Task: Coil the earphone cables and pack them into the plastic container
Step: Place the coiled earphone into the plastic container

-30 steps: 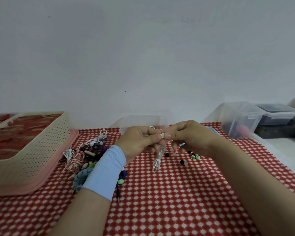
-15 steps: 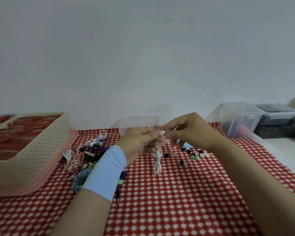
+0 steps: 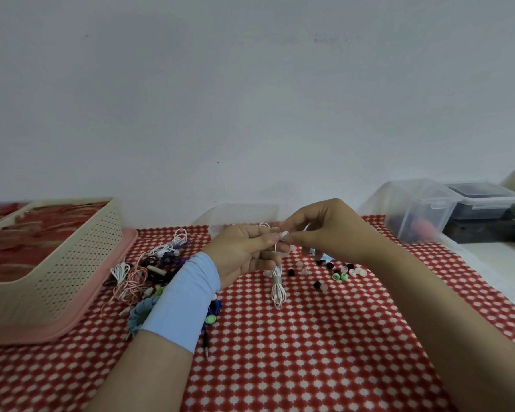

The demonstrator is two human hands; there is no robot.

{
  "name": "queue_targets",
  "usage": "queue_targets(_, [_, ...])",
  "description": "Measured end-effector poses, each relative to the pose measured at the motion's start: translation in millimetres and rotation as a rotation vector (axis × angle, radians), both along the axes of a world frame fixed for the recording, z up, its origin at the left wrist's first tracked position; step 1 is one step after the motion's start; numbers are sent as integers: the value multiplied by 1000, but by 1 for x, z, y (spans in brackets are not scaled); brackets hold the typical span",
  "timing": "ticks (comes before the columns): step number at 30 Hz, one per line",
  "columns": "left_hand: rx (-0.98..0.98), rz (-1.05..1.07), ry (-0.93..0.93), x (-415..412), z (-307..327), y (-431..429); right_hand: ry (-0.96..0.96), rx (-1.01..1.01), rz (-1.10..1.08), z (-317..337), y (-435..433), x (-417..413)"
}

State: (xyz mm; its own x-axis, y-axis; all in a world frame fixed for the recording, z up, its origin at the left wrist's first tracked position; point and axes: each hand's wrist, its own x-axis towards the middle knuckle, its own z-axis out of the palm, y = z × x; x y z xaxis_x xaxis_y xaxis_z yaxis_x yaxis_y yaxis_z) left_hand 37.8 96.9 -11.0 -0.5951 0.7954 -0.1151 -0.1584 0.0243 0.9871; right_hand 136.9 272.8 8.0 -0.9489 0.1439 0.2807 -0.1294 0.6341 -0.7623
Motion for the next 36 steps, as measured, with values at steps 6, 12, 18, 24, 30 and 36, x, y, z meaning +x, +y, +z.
queue_targets(6, [-9, 46, 32, 0, 0, 0, 7, 11, -23, 0, -3, 0])
queue_targets(12, [32, 128, 91, 0, -2, 1, 33, -79, -63, -1, -7, -1])
queue_targets(18, [66, 155, 144, -3, -2, -1, -47, -263, -74, 1, -11, 2])
queue_targets(24, [83, 73, 170, -3, 0, -5, -186, -464, 42, 4, -8, 8])
queue_targets(30, [60, 52, 195, -3, -2, -4, -270, -543, 54, 2, -7, 7])
queue_targets(36, [43, 42, 185, -6, -5, -6, -303, -499, 59, 2, -9, 8])
